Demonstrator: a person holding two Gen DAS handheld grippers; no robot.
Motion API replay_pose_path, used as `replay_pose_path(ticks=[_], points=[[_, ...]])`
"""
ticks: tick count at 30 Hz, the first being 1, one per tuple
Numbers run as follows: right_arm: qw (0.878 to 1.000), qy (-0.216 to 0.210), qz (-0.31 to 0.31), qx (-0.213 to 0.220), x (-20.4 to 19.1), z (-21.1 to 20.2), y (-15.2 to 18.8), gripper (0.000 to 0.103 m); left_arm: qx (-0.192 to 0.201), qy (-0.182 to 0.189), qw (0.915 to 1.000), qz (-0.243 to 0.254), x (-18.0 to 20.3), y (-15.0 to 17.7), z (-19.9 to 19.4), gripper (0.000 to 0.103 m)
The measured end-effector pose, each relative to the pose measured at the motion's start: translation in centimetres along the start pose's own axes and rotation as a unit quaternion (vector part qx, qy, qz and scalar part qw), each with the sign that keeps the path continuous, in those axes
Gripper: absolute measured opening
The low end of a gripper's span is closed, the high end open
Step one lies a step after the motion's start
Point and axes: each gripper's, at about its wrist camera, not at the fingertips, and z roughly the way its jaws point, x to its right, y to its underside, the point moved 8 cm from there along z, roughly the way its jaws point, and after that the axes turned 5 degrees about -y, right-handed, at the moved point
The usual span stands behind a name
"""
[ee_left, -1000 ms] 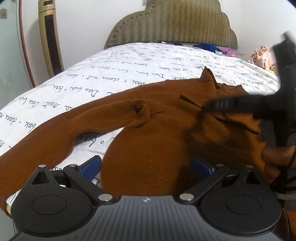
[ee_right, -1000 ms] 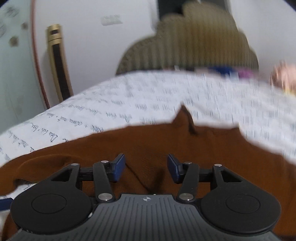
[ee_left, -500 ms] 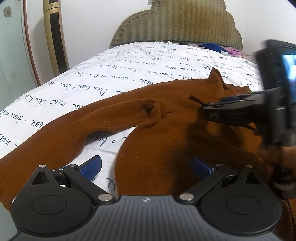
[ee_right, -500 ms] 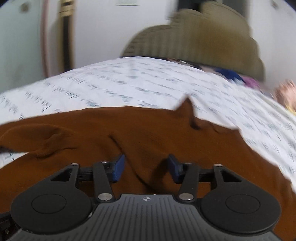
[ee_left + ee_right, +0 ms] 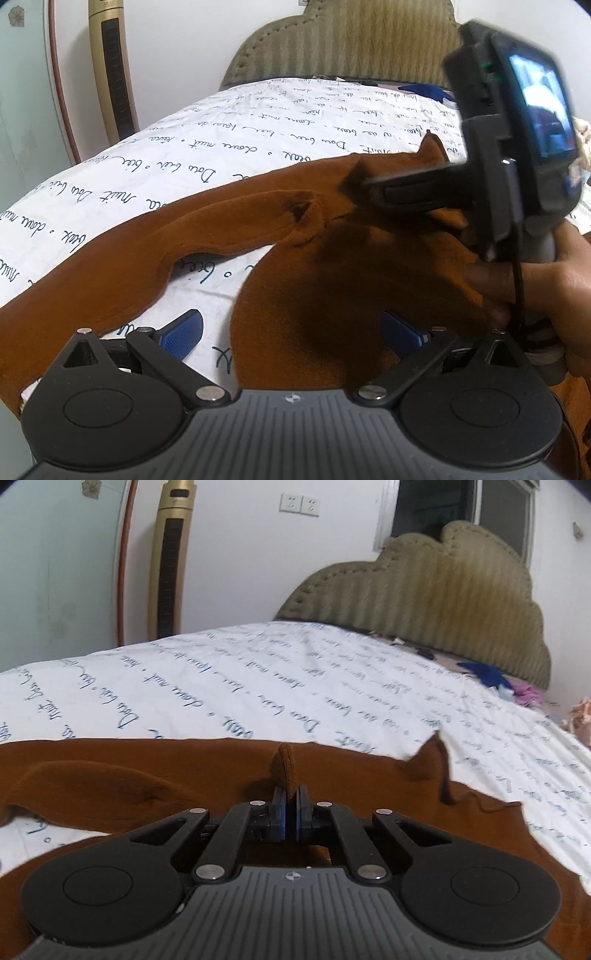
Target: Fold small clothes
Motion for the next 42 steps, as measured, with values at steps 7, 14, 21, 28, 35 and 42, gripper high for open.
replay_pose_path(ticks=[7,14,21,28,35,42], points=[[0.991,-0.009,0.134,0.029,4.4,-5.7,2.4,0.029,0.001,-0.006,1.0,-0.007,-0.6,-0.1,0.1,0.103],[0.985,0.121,0.118,-0.043,8.7,-9.1,8.8,0.06,-0.002,0.009,1.0,0.004,0.3,0.2,-0.2,0.103],[0.982,0.141,0.126,0.011,9.8,-14.5,10.8,0.094,-0.017,0.004,0.9998,-0.008,-0.7,0.4,0.1,0.103],[0.977,0.126,0.171,0.005,10.5,-15.0,13.3,0.094,-0.035,0.001,0.9991,-0.022,-1.4,0.5,0.4,0.103],[0.98,0.123,0.157,0.002,9.8,-14.2,13.6,0.1,-0.045,-0.008,0.9982,-0.039,-2.7,0.4,0.2,0.103],[0.978,0.112,0.175,0.009,10.1,-14.2,13.7,0.102,-0.063,-0.038,0.9906,-0.116,-8.7,1.2,-2.9,0.103]])
